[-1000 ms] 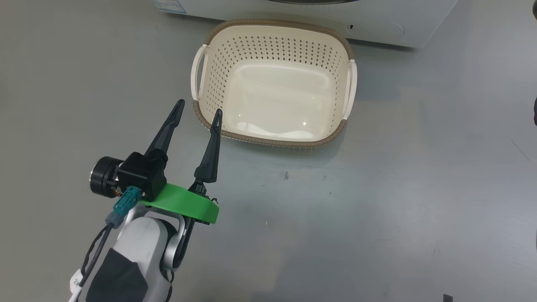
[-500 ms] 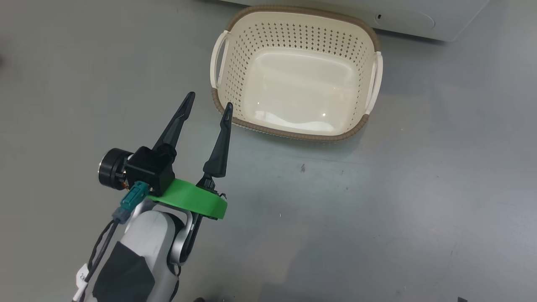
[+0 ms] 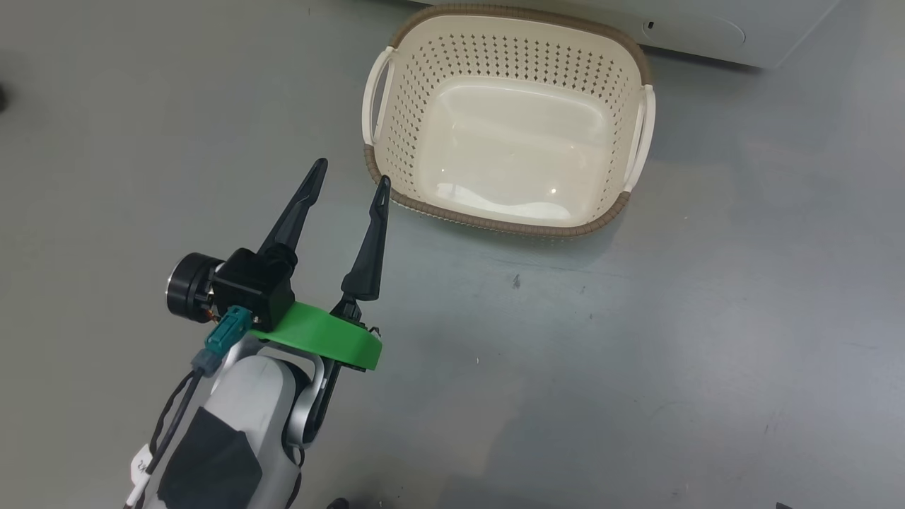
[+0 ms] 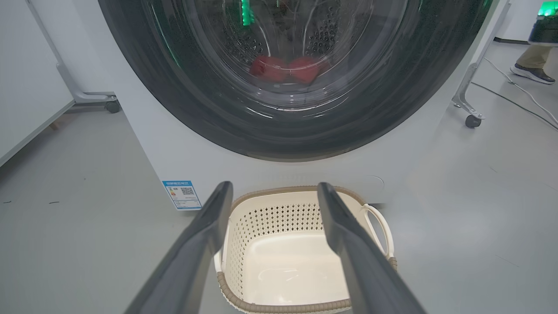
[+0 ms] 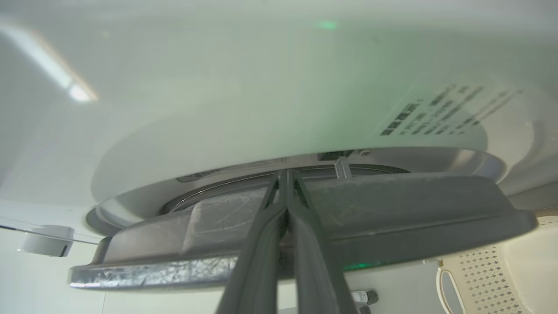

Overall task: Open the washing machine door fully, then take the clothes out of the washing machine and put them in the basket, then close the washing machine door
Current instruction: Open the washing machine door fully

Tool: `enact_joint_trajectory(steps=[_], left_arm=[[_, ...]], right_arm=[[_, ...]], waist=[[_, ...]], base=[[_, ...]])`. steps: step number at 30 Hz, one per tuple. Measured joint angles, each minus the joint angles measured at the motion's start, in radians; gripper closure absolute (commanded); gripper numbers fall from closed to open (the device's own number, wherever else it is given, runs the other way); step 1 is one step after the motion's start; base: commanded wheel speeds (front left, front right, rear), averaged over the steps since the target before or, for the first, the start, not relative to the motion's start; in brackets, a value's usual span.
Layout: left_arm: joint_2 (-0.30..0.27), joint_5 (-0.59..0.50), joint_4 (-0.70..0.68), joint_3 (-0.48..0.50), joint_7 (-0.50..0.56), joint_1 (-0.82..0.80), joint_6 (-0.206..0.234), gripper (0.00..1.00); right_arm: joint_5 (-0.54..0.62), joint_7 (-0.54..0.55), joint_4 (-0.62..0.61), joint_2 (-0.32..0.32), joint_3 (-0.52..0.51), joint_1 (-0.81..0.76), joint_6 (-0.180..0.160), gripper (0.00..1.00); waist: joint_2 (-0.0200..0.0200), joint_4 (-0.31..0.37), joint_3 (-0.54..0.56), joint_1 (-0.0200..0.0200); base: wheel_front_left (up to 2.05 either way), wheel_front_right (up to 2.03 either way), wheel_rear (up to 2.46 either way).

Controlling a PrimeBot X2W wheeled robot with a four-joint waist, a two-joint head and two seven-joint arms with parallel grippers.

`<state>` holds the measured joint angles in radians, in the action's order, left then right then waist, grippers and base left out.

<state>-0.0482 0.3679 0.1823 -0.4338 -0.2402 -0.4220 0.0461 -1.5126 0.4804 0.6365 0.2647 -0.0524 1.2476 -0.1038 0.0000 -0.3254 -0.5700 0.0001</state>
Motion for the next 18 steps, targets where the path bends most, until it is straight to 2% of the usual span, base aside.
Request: enact_joint_trajectory(steps=[18], left_arm=[[0.003, 0.0, 0.031, 0.001, -0.008, -0.009, 0.0, 0.0]], right_arm=[[-0.038, 0.106, 0.062, 0.012, 0.01, 0.002, 0.044, 1.0]], waist=[[0.0, 0.014, 0.024, 0.0]], base=[[0.0, 0.0, 0.0]])
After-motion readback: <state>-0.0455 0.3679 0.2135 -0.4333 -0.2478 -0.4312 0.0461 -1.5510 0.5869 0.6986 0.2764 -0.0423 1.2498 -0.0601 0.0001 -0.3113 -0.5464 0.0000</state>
